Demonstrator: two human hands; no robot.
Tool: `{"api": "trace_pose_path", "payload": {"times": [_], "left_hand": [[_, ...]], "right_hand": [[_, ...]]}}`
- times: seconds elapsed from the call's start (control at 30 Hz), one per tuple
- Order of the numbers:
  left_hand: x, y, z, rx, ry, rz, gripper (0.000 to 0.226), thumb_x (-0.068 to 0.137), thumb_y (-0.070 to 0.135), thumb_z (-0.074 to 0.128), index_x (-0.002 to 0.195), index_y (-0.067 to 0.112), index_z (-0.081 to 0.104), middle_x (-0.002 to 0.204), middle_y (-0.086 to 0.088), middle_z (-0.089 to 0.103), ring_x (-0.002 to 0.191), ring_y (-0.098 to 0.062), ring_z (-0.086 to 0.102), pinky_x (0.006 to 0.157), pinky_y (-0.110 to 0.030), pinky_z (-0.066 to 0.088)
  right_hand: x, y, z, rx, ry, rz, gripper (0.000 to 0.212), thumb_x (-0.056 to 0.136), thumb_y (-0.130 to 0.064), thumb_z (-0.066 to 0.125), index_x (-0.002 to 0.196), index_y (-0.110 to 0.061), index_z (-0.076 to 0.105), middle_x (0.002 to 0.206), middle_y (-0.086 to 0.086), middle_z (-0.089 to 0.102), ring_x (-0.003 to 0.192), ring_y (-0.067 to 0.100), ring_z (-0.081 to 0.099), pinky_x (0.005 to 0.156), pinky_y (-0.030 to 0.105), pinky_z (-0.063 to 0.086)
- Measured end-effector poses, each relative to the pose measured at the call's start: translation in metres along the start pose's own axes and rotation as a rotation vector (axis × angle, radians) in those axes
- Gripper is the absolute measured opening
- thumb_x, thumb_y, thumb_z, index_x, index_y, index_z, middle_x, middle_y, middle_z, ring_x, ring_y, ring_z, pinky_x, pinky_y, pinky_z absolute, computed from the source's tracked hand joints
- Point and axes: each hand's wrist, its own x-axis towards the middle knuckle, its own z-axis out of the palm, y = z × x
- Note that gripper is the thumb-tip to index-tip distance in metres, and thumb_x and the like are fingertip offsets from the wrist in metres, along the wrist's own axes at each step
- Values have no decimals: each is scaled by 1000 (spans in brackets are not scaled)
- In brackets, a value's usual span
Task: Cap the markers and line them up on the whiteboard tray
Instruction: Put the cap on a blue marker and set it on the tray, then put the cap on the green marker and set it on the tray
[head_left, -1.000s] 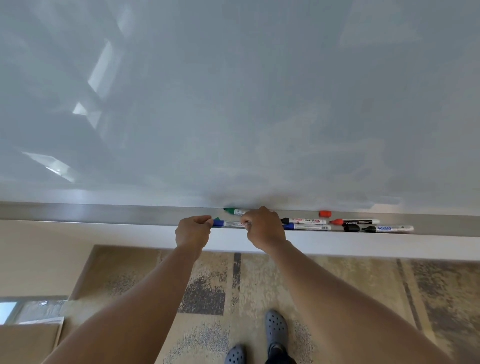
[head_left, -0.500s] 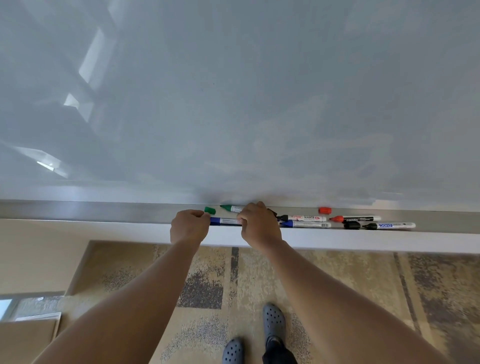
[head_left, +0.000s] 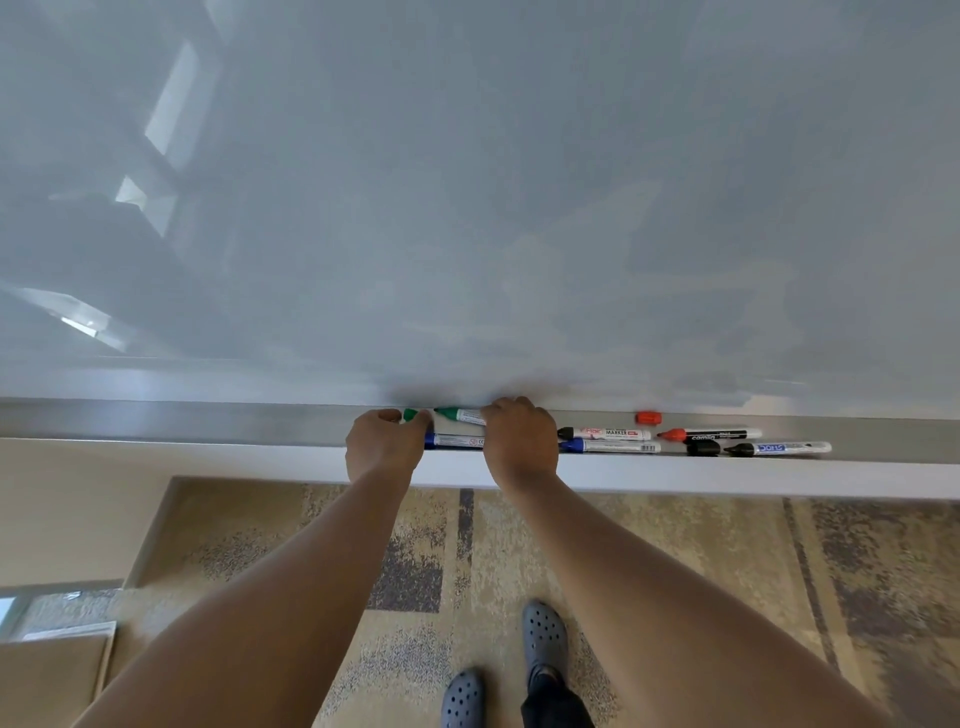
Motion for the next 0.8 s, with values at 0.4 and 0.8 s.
{"api": "trace_pose_path", "payload": {"times": [0.4,0.8], "left_hand": [[0,4,5,-105,-37,-39,14,72,17,65,83,24,68,76,-2,69,63,-19,61,56,-25,48],[5,3,9,-253,-23,-81,32,80,13,63,111,22,67,88,2,67,65,-16,64,54,-22,46]], "right_hand": [[2,-1,4,14,25,-22,32,84,5,44,101,-9,68,92,6,69,89,26,57,69,33,45],[-14,-2,6,50,170,20,30,63,13,63,84,-7,70,77,6,70,76,28,59,56,32,51]]}}
